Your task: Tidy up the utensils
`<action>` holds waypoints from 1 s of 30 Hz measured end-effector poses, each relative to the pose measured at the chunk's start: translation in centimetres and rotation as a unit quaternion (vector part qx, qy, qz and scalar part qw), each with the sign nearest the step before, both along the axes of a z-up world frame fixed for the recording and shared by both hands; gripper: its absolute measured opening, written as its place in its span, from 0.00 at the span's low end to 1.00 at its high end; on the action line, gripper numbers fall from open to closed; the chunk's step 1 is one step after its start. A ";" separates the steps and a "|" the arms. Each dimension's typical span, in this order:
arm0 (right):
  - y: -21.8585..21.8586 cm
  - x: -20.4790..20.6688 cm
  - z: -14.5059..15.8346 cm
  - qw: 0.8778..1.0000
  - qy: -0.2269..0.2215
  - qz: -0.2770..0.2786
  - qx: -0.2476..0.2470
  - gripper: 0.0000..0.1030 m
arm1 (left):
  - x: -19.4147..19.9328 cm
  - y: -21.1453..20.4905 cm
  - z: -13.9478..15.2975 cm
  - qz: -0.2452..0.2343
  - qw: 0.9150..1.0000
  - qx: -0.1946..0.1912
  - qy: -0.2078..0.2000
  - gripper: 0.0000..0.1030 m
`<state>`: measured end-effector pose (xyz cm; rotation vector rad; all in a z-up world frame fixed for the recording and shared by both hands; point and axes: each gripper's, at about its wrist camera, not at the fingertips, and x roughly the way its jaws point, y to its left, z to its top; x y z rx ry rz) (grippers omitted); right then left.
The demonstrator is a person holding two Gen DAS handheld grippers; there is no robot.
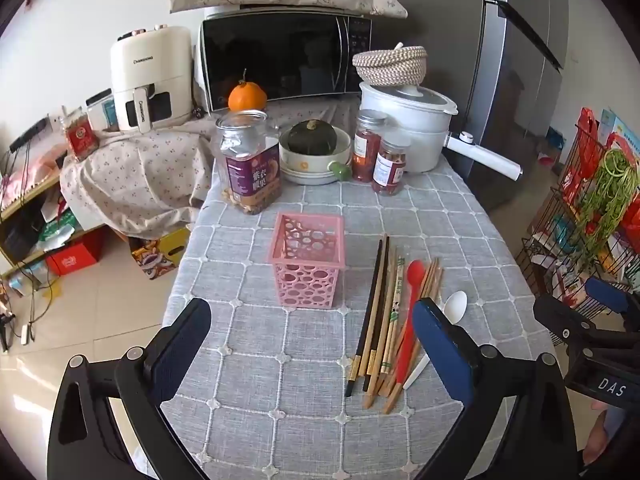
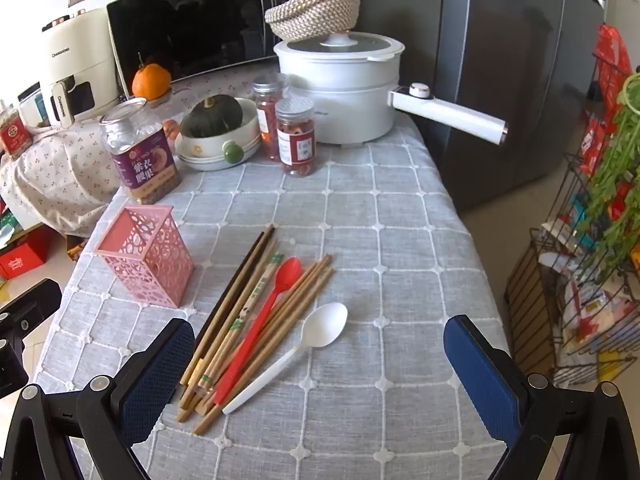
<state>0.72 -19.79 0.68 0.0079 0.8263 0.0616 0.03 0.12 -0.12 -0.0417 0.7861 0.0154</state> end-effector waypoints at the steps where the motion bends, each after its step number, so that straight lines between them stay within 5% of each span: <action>1: 0.0 0.0 0.0 1.000 0.003 0.001 0.003 0.99 | 0.0 0.0 -0.1 0.000 1.000 0.000 0.002 0.99; 30: -0.2 0.0 0.1 1.000 -0.007 -0.005 0.015 0.99 | 0.3 -0.6 -0.6 -0.008 1.000 -0.002 0.011 0.99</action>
